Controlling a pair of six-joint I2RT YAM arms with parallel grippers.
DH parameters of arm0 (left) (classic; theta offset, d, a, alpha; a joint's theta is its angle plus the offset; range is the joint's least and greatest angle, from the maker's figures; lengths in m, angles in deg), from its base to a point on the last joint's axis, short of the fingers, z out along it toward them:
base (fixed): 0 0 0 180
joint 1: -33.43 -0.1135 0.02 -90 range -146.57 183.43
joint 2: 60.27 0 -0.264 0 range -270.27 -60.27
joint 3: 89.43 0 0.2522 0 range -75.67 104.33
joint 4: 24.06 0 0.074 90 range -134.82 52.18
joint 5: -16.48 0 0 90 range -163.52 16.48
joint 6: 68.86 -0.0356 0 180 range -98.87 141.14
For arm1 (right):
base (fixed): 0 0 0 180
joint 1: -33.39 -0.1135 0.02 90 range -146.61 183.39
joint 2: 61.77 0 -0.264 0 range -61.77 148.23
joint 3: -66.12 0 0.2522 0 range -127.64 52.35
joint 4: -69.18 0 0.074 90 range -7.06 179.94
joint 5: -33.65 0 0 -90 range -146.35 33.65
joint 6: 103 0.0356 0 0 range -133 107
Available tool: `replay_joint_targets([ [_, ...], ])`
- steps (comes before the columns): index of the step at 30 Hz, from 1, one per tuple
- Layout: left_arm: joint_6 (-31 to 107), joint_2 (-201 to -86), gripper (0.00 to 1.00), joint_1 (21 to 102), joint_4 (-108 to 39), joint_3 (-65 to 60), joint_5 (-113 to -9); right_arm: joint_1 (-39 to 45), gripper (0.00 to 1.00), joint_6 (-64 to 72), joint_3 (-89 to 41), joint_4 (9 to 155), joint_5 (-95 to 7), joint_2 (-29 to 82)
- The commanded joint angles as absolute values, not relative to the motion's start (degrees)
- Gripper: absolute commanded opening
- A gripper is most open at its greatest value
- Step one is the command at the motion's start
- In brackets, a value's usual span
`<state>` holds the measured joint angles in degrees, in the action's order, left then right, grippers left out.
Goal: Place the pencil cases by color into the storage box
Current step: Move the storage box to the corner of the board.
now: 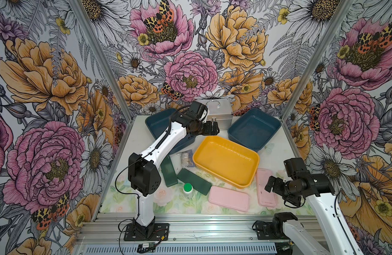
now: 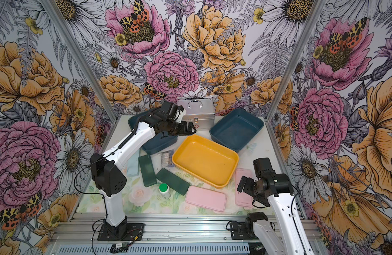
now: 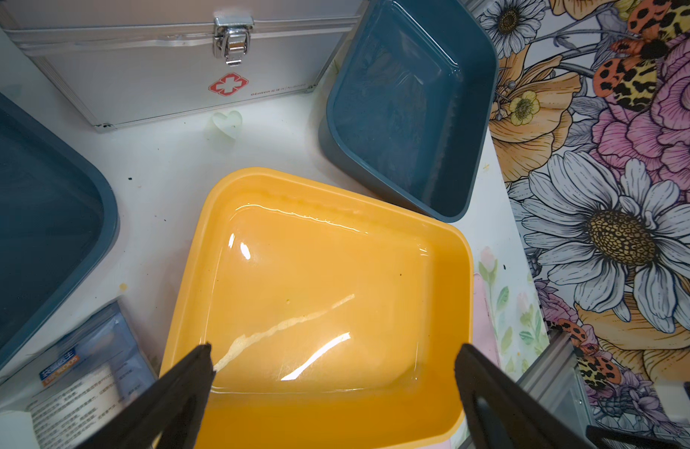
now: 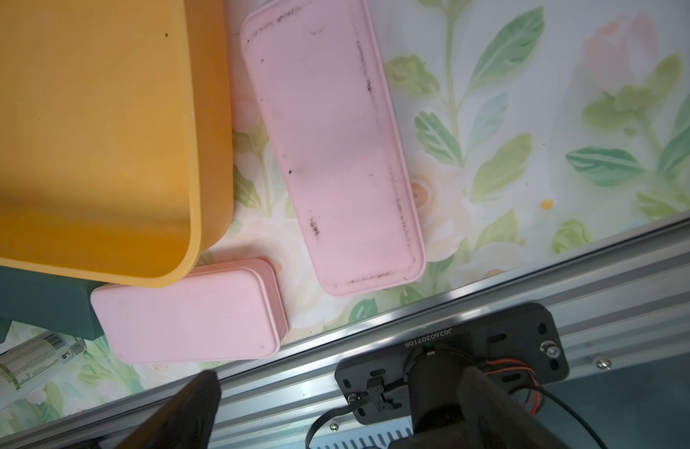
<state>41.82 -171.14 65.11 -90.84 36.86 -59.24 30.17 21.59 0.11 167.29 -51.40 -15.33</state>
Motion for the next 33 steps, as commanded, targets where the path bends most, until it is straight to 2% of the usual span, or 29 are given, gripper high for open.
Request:
replay_joint_targets([
  [1,41.97,-170.32,0.99,65.54,-91.16,37.48,-57.83,29.53,0.99,19.34,-0.45,167.79,-52.76,-12.28],
  [13,40.17,-168.80,0.99,65.47,-91.14,35.51,-59.53,29.09,0.99,16.62,-6.09,166.92,-55.61,-0.79],
  [21,39.77,-169.78,0.99,64.73,-91.01,35.86,-59.24,29.09,0.99,16.49,-10.07,163.75,-57.94,2.19],
  [25,40.37,-170.05,0.99,63.81,-91.07,35.63,-59.33,29.20,0.94,17.48,-16.17,161.60,-59.77,7.79],
  [33,39.84,-166.88,0.99,61.43,-90.65,32.29,-58.94,30.49,0.94,25.01,-33.01,158.42,-58.30,25.12],
])
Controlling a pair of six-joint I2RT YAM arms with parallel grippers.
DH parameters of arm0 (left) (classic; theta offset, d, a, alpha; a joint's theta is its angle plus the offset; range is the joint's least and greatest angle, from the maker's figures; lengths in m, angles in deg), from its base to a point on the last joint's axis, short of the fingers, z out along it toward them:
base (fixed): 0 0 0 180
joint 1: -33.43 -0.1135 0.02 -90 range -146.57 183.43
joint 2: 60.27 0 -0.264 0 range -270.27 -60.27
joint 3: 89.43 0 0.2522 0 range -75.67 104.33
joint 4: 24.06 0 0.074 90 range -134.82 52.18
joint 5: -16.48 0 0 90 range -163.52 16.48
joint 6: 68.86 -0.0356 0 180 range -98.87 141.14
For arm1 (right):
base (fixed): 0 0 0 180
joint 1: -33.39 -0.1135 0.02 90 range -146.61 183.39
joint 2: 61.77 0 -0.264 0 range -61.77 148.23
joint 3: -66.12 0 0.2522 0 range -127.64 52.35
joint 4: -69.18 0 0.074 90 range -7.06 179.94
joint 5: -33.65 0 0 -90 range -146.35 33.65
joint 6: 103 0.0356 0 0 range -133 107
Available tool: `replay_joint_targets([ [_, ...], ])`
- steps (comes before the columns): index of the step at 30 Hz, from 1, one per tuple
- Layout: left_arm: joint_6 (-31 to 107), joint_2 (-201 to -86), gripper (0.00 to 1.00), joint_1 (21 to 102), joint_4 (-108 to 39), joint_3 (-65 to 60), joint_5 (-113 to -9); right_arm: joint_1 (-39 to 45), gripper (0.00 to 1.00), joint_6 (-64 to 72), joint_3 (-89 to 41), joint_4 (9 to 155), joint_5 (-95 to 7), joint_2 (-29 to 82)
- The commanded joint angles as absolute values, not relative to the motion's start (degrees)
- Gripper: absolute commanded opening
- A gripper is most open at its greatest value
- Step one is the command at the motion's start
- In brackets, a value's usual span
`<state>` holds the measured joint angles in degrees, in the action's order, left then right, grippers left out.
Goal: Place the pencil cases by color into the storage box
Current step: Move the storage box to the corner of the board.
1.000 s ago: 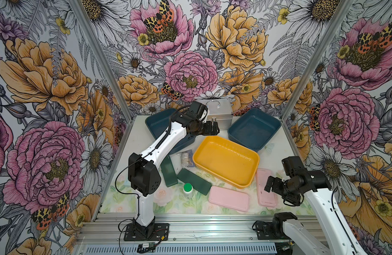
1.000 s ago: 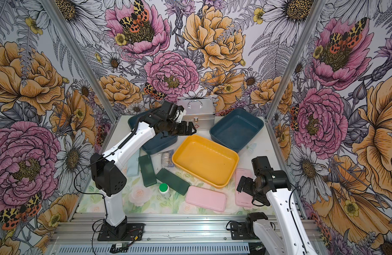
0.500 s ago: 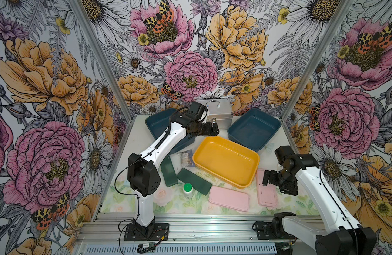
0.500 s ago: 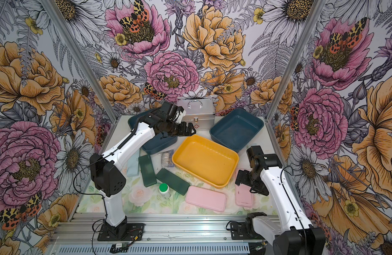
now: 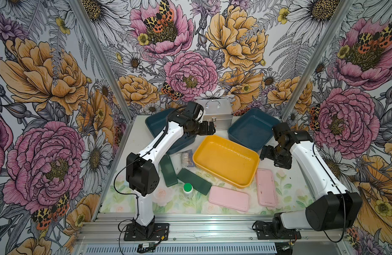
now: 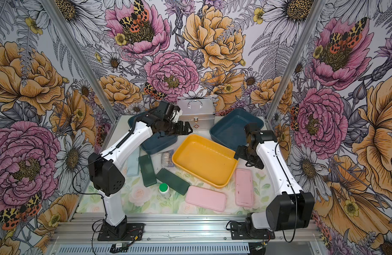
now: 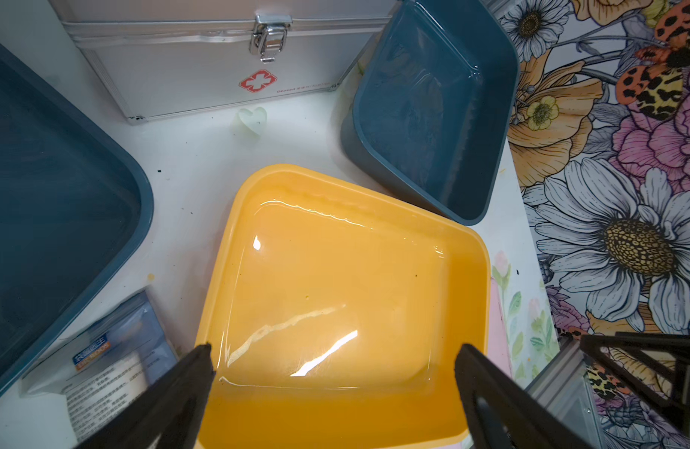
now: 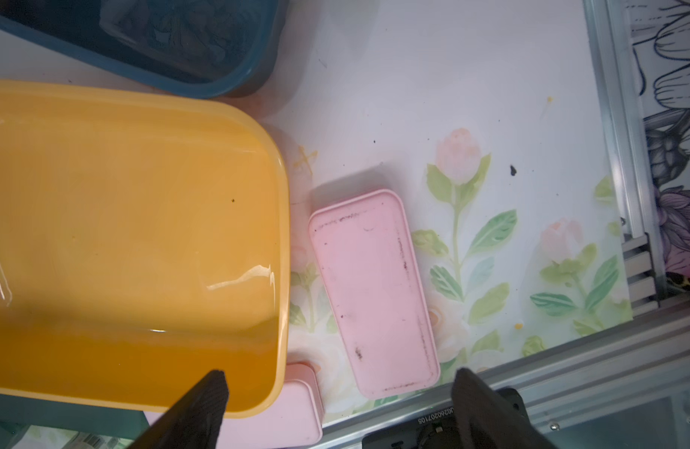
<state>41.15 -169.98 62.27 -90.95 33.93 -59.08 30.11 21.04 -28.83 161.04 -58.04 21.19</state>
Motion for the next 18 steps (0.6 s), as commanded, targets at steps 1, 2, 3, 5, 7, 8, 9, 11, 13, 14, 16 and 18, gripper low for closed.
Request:
replay_joint_targets([
  [1,39.73,-166.05,0.99,61.01,-90.51,31.41,-59.14,30.65,0.94,26.33,-35.14,158.26,-58.19,27.34],
  [2,39.50,-165.24,0.99,60.74,-90.16,30.41,-58.81,30.67,0.94,27.55,-37.29,158.25,-58.06,29.63],
  [3,39.21,-165.15,0.99,60.35,-89.78,29.33,-58.29,30.69,0.94,28.75,-38.88,158.17,-58.19,31.46],
  [5,38.48,-162.09,0.99,59.31,-89.01,27.10,-57.20,30.76,0.95,31.54,-42.01,157.51,-58.13,34.90],
  [7,38.05,-161.06,0.99,58.05,-88.53,24.99,-56.00,30.98,0.92,34.26,-44.92,157.26,-58.11,38.27],
  [8,37.95,-160.42,0.99,57.25,-88.24,24.10,-55.50,30.94,0.91,35.15,-46.39,157.18,-57.99,40.09],
  [9,37.72,-159.86,0.99,56.66,-88.14,23.34,-55.39,30.93,0.90,35.85,-47.63,157.27,-58.09,41.53],
  [11,37.17,-158.62,0.99,55.33,-87.96,21.72,-55.31,31.02,0.86,37.29,-50.05,157.21,-58.69,44.49],
  [13,36.60,-157.56,0.99,54.28,-87.83,20.36,-55.32,31.19,0.81,37.93,-51.92,156.92,-59.05,47.03],
  [14,36.40,-157.10,0.99,53.81,-87.66,19.62,-55.25,31.35,0.77,38.16,-52.72,156.91,-59.03,48.28],
  [16,35.98,-156.37,0.99,52.76,-87.35,18.03,-54.70,31.71,0.73,38.24,-53.88,157.47,-58.87,50.41],
  [18,35.65,-155.88,0.99,51.59,-87.02,16.65,-53.99,32.02,0.72,38.33,-54.40,157.99,-59.28,51.81],
])
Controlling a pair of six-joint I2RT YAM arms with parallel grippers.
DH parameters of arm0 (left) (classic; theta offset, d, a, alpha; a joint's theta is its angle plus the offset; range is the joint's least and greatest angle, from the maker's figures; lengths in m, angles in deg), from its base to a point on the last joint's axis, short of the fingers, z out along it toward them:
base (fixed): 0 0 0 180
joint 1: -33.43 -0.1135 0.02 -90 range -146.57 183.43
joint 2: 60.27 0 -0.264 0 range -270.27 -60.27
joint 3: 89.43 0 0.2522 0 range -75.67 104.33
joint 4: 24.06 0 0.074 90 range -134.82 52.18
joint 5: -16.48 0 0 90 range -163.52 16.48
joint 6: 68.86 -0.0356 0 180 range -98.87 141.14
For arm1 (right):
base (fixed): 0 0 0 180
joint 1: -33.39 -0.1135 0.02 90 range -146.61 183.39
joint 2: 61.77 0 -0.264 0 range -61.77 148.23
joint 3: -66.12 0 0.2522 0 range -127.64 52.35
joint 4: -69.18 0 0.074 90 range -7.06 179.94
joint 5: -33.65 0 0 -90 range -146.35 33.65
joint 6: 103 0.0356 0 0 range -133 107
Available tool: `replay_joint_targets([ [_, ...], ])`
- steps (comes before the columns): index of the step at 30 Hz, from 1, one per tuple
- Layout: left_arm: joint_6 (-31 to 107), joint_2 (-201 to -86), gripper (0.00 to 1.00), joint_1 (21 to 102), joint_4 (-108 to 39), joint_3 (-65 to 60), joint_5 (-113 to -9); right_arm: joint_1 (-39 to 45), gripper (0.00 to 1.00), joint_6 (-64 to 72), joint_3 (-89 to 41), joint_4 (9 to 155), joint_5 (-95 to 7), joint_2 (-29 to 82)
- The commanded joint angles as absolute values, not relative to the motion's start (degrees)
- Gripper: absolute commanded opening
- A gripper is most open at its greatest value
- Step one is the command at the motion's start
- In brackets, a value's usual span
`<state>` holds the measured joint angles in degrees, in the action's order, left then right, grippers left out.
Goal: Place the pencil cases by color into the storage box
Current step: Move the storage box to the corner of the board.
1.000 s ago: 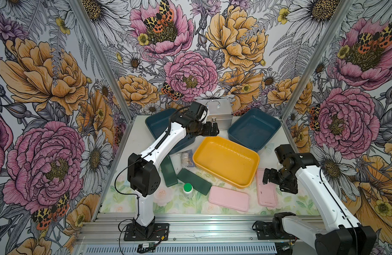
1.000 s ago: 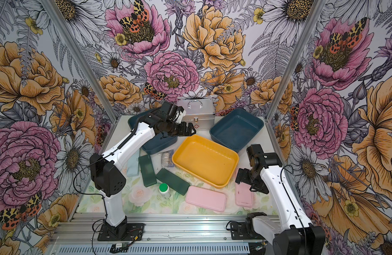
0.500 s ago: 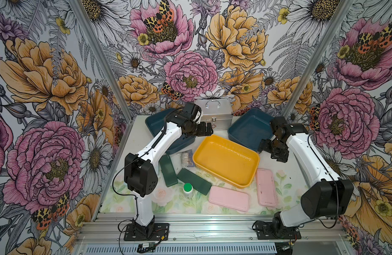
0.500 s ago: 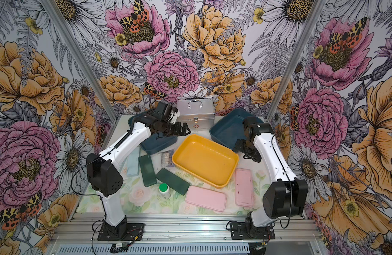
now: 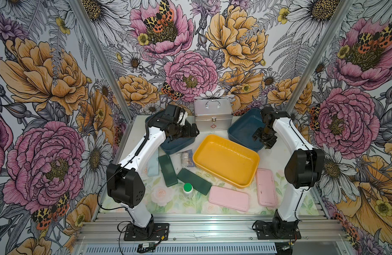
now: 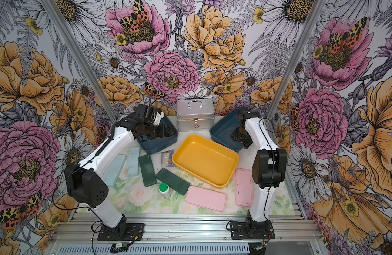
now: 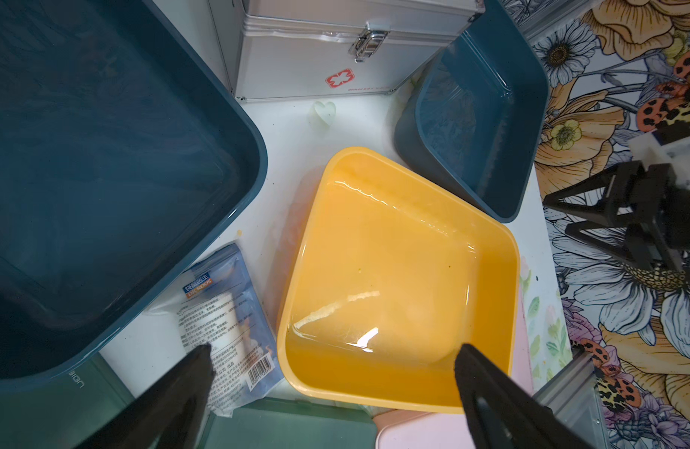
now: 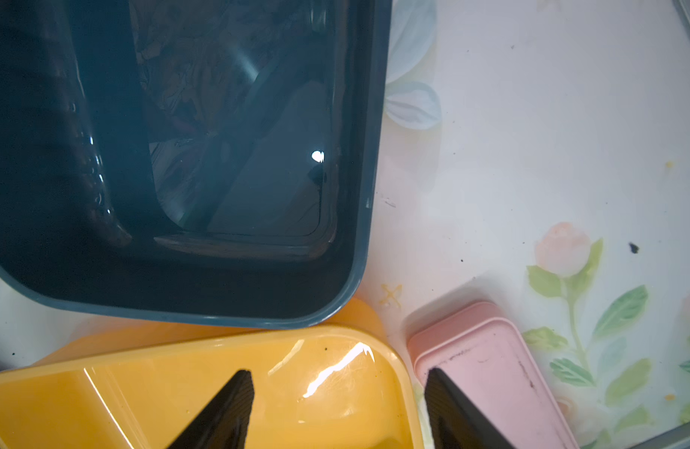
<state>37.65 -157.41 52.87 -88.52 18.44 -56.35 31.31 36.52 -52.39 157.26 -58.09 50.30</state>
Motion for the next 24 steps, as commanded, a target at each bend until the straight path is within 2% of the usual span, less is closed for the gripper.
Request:
replay_joint_targets([
  [1,35.49,-155.68,0.99,51.01,-86.87,16.02,-53.56,32.05,0.71,38.09,-54.45,158.17,-59.63,52.32],
  [10,35.70,-156.12,0.99,46.67,-86.25,14.79,-51.75,32.34,0.67,36.37,-55.88,158.58,-62.64,57.06],
  [18,37.52,-155.08,0.99,44.15,-84.96,12.68,-50.22,32.34,0.42,32.85,-58.58,156.88,-63.90,61.79],
  [24,37.40,-154.35,0.99,44.18,-84.93,12.05,-51.40,32.53,0.38,30.99,-55.04,155.81,-63.95,61.15],
])
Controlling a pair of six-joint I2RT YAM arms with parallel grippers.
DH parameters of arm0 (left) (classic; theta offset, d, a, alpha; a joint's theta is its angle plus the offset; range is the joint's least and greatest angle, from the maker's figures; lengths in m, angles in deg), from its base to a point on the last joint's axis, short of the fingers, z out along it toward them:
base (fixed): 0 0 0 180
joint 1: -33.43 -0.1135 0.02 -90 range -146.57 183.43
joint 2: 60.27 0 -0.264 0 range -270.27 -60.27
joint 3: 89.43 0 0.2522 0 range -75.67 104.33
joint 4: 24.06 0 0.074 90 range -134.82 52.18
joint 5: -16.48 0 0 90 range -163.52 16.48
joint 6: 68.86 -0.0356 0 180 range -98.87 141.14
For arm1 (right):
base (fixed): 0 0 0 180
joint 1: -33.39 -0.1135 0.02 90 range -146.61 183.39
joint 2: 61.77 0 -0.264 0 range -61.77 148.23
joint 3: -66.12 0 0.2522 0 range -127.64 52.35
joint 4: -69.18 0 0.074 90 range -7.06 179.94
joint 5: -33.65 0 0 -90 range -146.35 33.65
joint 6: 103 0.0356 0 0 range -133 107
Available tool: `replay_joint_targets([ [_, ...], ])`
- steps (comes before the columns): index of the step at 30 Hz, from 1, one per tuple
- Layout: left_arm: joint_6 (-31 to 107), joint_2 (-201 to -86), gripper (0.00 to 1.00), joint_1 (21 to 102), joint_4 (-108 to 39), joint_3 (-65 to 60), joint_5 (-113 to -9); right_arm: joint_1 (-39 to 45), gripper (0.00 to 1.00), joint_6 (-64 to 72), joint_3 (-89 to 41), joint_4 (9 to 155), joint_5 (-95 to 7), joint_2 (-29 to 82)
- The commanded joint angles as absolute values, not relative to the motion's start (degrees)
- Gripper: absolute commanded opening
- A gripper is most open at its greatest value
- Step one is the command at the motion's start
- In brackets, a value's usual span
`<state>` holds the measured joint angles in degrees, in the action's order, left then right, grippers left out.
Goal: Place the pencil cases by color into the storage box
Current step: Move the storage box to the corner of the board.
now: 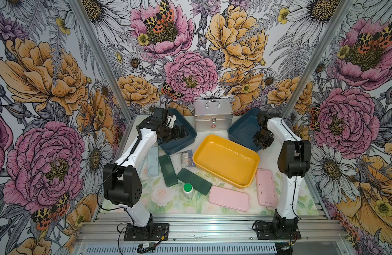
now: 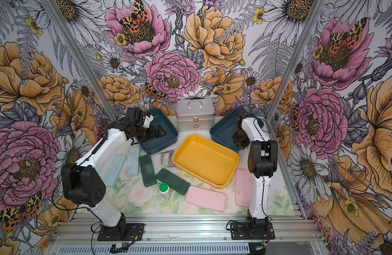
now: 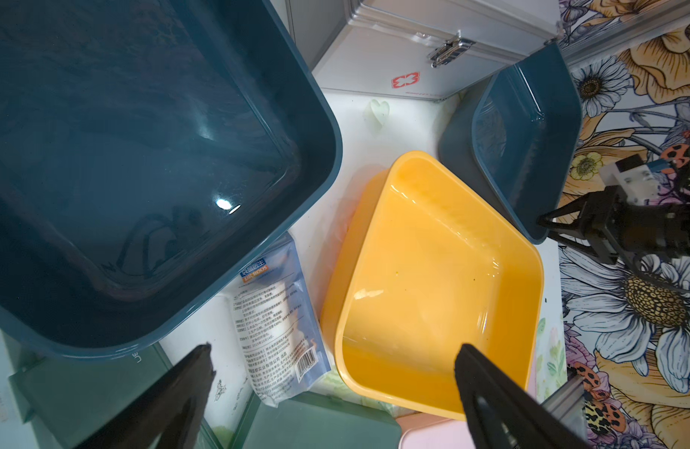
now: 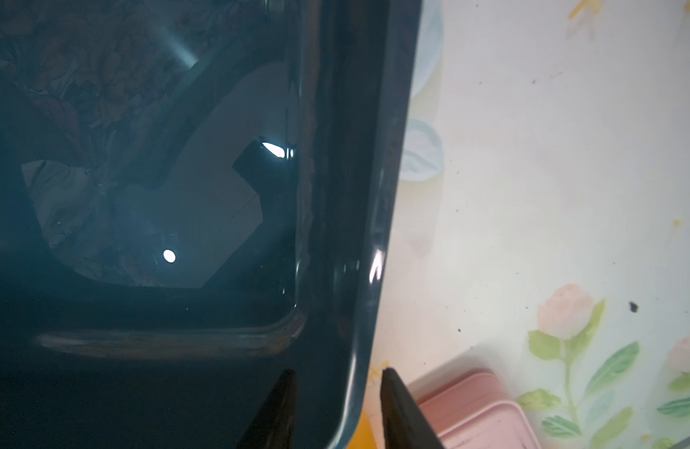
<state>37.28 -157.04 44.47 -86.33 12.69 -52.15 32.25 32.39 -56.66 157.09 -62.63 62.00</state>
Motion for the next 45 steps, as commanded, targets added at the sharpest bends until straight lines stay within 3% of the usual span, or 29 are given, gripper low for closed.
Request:
replay_joint_targets([
  [1,37.40,-154.38,0.99,44.09,-84.93,12.07,-51.49,32.64,0.38,30.89,-53.99,155.11,-63.90,60.86],
  [4,37.68,-154.46,0.99,44.11,-84.92,12.13,-51.50,32.69,0.29,29.65,-52.56,154.13,-63.46,60.74],
  [12,39.15,-153.69,0.99,44.15,-84.73,12.15,-51.74,34.15,0.20,23.16,-51.25,154.05,-67.26,59.90],
  [24,39.42,-153.14,0.99,44.79,-84.15,11.50,-52.47,39.68,0.18,15.33,-48.57,155.42,-72.94,55.42],
  [40,39.33,-154.05,0.99,45.46,-82.56,10.91,-51.77,46.55,0.18,3.85,-51.43,157.37,-81.18,57.94],
  [45,39.29,-153.93,0.99,45.38,-82.39,10.46,-51.45,48.41,0.16,-0.33,-51.19,153.61,-79.63,58.29],
])
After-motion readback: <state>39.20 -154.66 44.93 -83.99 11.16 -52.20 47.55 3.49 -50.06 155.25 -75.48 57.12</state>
